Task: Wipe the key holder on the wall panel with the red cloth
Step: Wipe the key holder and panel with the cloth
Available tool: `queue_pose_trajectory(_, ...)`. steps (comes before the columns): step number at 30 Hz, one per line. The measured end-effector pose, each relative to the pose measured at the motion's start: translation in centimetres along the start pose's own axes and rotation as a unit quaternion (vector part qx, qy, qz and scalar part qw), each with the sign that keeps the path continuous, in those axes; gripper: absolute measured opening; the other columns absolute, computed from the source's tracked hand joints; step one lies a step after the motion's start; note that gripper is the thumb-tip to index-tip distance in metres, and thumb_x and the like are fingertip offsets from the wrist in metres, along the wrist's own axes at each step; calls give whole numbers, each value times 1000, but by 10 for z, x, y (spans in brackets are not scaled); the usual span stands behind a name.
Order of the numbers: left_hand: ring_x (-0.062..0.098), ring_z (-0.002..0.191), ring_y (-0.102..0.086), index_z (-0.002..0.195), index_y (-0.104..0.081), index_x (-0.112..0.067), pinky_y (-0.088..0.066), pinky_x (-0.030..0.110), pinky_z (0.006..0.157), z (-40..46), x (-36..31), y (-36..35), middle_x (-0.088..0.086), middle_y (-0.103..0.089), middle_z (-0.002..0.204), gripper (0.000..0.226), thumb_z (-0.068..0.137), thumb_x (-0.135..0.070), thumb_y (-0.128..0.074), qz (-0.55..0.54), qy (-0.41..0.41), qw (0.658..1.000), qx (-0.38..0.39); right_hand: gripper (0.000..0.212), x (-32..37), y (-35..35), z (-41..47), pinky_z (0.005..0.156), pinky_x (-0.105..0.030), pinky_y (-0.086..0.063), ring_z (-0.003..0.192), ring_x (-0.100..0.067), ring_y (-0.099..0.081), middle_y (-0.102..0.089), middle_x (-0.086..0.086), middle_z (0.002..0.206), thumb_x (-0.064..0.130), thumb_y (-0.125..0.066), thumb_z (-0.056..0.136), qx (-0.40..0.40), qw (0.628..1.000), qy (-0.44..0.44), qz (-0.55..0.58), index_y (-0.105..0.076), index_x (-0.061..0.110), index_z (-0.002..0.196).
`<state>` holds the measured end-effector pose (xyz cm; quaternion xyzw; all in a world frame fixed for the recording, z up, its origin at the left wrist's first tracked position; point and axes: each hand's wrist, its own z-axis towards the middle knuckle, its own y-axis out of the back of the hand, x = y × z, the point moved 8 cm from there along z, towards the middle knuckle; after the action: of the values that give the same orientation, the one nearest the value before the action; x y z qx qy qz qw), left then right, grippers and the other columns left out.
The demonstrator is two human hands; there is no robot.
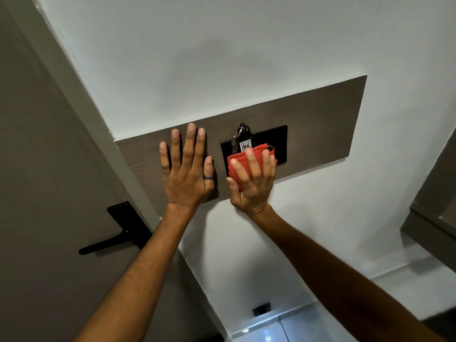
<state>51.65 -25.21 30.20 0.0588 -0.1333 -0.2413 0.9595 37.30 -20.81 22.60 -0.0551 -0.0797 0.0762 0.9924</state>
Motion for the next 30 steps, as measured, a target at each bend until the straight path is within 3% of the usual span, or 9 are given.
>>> queue_pose_trajectory(2, 23, 158, -1, 159, -29, -15, -5, 47, 128, 0, 1, -1, 3, -24, 164, 58, 105, -35, -37, 0, 0, 1000, -1, 43, -7, 2, 9, 129, -52, -28, 161, -31, -23, -54, -11, 146, 44, -52, 102, 23, 992, 125, 0, -56, 26, 141)
queue_pose_trajectory(3, 23, 158, -1, 159, -29, -15, -5, 47, 128, -1, 1, -1, 3, -25, 164, 58, 105, -35, -37, -1, 0, 1000, -3, 45, -16, 3, 14, 129, -52, -28, 161, -31, -23, -54, -12, 145, 45, -50, 103, 20, 991, 130, -2, -53, 26, 143)
queue_pose_trajectory(7, 23, 157, -2, 159, -29, -15, -5, 47, 128, 0, 0, 0, 3, -26, 164, 58, 105, -35, -37, 4, 4, 1000, -5, 45, -22, 3, 4, 131, -53, -22, 161, -31, -23, -47, -12, 154, 44, -45, 106, 5, 997, -74, 15, -46, 26, 147)
queue_pose_trajectory(10, 23, 157, -2, 159, -30, -15, -4, 47, 129, 0, 0, -2, 4, -29, 165, 58, 105, -35, -37, 7, 10, 1000, -1, 44, -20, 4, 10, 131, -53, -25, 160, -32, -25, -47, -12, 152, 45, -47, 106, 47, 995, 88, 15, -49, 25, 145)
queue_pose_trajectory(11, 23, 157, -2, 159, -30, -15, -4, 47, 128, 0, 1, -2, 5, -30, 164, 58, 105, -35, -37, 7, 12, 1000, 0, 43, -27, 7, 15, 129, -54, -27, 158, -35, -29, -49, -13, 150, 45, -45, 106, 50, 994, 92, 12, -51, 24, 143)
queue_pose_trajectory(16, 23, 156, -8, 158, -30, -15, -10, 48, 127, 0, -1, 1, 5, -30, 162, 58, 104, -35, -38, 10, 4, 1000, -12, 45, -39, 16, 32, 124, -60, -34, 153, -41, -36, -57, -18, 149, 45, -39, 107, 13, 992, -120, 45, -60, 17, 135)
queue_pose_trajectory(20, 25, 157, -7, 159, -31, -15, -8, 48, 128, -4, -3, -4, 2, -25, 165, 58, 105, -36, -35, 9, 9, 1000, -13, 44, -43, 11, 62, 126, -58, -32, 158, -34, -30, -56, -12, 153, 44, -42, 106, 39, 996, -64, 55, -62, 21, 138)
queue_pose_trajectory(25, 25, 157, -4, 160, -28, -15, -5, 48, 129, 1, -4, -6, 4, -26, 165, 59, 106, -36, -33, 15, 29, 999, -10, 45, -55, 18, 37, 123, -65, -35, 149, -50, -36, -57, -25, 147, 42, -44, 107, 66, 997, 4, 41, -56, 13, 139)
queue_pose_trajectory(30, 24, 157, -4, 158, -34, -13, -8, 49, 128, 1, -6, -2, 4, -26, 164, 57, 105, -35, -34, 18, 23, 1000, -9, 40, -57, 10, 52, 127, -58, -30, 157, -40, -31, -52, -16, 155, 38, -50, 104, 48, 998, -11, 49, -59, 21, 139)
